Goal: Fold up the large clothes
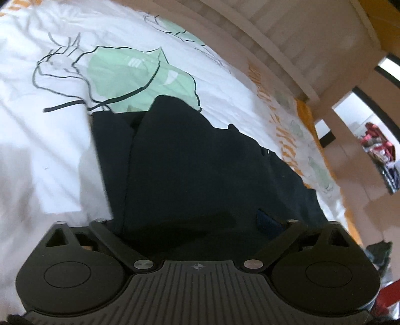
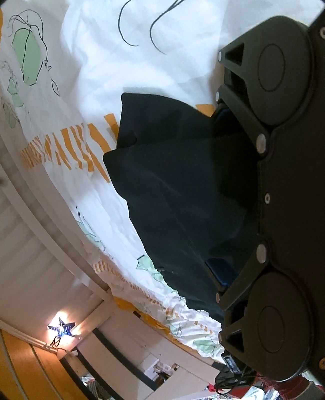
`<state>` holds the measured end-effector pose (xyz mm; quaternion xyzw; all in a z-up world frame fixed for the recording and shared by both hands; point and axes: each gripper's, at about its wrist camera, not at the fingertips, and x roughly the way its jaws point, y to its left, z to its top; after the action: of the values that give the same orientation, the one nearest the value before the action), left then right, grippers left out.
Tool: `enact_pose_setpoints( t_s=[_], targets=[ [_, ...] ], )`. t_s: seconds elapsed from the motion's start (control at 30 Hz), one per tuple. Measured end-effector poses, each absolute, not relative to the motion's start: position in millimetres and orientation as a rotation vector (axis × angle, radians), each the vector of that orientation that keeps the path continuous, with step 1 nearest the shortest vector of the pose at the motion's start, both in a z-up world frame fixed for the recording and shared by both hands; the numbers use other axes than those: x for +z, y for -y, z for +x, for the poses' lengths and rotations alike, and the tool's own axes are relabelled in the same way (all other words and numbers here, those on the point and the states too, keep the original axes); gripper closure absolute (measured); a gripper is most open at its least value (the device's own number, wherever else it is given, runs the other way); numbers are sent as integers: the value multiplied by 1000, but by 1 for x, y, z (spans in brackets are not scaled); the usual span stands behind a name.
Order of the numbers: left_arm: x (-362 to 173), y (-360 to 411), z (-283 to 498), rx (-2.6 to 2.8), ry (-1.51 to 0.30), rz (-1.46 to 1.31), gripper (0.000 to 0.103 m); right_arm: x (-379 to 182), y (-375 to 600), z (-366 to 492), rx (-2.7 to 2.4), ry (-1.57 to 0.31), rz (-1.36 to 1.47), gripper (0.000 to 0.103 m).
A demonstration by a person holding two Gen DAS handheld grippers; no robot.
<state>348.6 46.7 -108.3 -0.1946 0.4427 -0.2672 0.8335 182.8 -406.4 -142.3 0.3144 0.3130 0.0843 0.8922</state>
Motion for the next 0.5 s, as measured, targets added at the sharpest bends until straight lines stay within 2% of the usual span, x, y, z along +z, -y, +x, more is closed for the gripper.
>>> enact_pose_setpoints(
  t_s=[0.03, 0.07, 0.1, 0.13, 0.17, 0.27, 0.33, 0.5],
  targets=[
    [-106, -48, 348, -549, -943, -411, 25, -142, 407, 181, 157, -660, 648, 33],
    [-106, -50, 348, -536, -947, -413, 34, -142, 409, 179, 149, -670, 659, 40],
    [-105, -52, 348, -519, -951, -416, 42, -143, 412, 177, 153, -675, 688, 55],
    [-104, -55, 348, -492, -956, -416, 61, -144, 414, 176, 160, -677, 718, 68],
    [-103, -59, 348, -470, -961, -422, 79, -143, 412, 174, 160, -674, 736, 70],
    [-101, -76, 346, -501, -978, -544, 89, -135, 407, 173, 132, -673, 759, 73],
    [-97, -80, 342, -538, -977, -623, 89, -128, 408, 169, 138, -657, 806, 74],
    [-76, -64, 328, -586, -966, -569, 90, -102, 404, 151, 158, -633, 833, 75]
  ],
)
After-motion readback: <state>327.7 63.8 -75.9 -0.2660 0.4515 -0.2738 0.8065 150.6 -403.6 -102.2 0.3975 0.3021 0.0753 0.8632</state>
